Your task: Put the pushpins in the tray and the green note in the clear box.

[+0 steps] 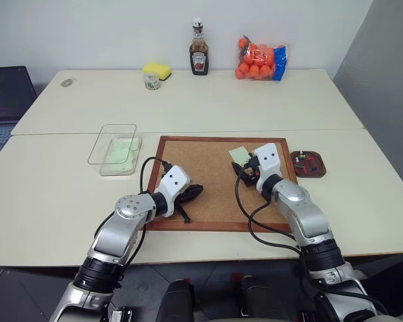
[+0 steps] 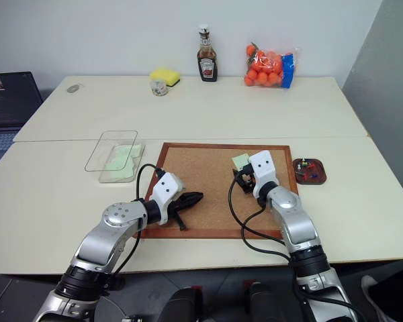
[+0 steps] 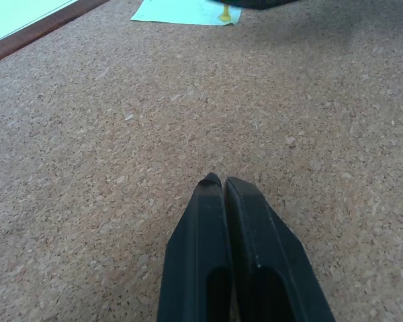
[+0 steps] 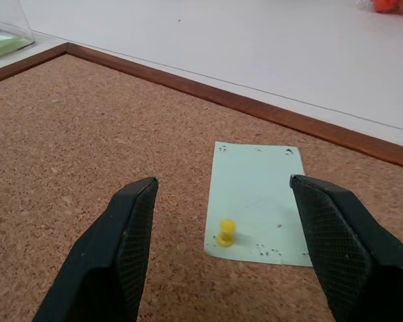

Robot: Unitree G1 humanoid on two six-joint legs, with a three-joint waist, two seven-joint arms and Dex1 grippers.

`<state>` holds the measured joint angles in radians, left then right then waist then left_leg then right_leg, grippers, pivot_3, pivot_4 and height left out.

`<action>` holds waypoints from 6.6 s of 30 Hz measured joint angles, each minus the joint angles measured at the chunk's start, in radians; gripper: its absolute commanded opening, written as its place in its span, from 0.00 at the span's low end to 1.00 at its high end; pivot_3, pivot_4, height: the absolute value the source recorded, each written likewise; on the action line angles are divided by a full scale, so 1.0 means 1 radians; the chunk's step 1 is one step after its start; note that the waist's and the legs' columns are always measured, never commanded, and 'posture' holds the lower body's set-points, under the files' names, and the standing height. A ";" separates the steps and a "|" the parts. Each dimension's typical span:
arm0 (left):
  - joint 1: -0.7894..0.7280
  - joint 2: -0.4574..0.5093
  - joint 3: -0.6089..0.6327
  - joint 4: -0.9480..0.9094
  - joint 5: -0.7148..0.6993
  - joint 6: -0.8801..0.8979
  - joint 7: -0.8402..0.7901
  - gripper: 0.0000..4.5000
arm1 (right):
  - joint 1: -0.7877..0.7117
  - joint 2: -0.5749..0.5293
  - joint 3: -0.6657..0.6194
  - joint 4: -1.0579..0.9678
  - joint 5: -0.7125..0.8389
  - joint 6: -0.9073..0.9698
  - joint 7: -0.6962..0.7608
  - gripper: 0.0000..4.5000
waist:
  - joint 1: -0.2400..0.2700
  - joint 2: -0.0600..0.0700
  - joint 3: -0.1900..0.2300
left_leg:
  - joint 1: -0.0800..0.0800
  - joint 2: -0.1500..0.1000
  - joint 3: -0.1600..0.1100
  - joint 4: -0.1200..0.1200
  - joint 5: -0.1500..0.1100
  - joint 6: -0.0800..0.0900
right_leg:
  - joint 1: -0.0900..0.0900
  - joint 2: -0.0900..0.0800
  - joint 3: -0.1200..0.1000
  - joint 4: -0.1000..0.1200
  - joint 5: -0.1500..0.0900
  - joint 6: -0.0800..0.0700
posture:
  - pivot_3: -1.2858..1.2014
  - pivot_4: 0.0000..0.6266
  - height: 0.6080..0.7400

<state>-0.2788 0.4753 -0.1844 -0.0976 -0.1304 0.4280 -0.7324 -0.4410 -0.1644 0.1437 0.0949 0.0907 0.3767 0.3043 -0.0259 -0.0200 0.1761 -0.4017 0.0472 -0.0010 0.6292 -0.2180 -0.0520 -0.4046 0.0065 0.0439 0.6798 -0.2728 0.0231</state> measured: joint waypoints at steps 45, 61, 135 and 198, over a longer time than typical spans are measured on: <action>-0.009 -0.073 0.063 0.016 -0.071 0.074 0.027 0.11 | -0.007 0.003 -0.044 -0.157 0.023 -0.111 0.064 0.00 | 0.002 -0.002 0.000 | 0.000 0.000 0.000 0.000 0.000 0.000 | 0.000 0.000 -0.001 0.000 0.000 0.000 | 0.52 0.24 1.00; -0.205 -0.122 0.184 0.066 -0.257 0.276 0.098 0.82 | 0.028 -0.032 -0.024 -0.246 0.024 -0.058 0.105 0.00 | -0.015 -0.011 0.005 | -0.003 0.001 -0.001 -0.001 0.000 0.000 | -0.003 0.001 -0.001 -0.001 0.001 0.001 | 0.52 0.24 1.00; -0.515 -0.159 -0.007 0.819 0.209 -0.992 -0.085 0.00 | -0.013 0.090 -0.124 -0.446 0.284 0.237 -0.066 0.00 | -0.004 -0.011 0.004 | -0.008 0.000 -0.001 0.000 0.000 0.000 | -0.007 0.001 -0.002 0.000 0.001 0.001 | 0.52 0.24 1.00; -0.388 -0.018 0.319 0.322 -0.018 -0.083 0.190 0.00 | 0.061 -0.231 -0.154 -0.459 0.293 0.241 0.186 0.53 | -0.011 -0.010 0.004 | -0.005 0.001 -0.001 0.001 0.000 0.001 | -0.004 0.002 -0.001 0.001 0.001 0.001 | 0.52 0.24 1.00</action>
<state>-0.6670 0.4577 0.1345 0.2249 -0.1482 0.3455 -0.5421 -0.3800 -0.3955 -0.0099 -0.3642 0.3834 0.6181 0.4903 -0.0373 -0.0305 0.1805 -0.4066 0.0482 -0.0022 0.6303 -0.2175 -0.0515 -0.4088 0.0082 0.0429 0.6809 -0.2717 0.0244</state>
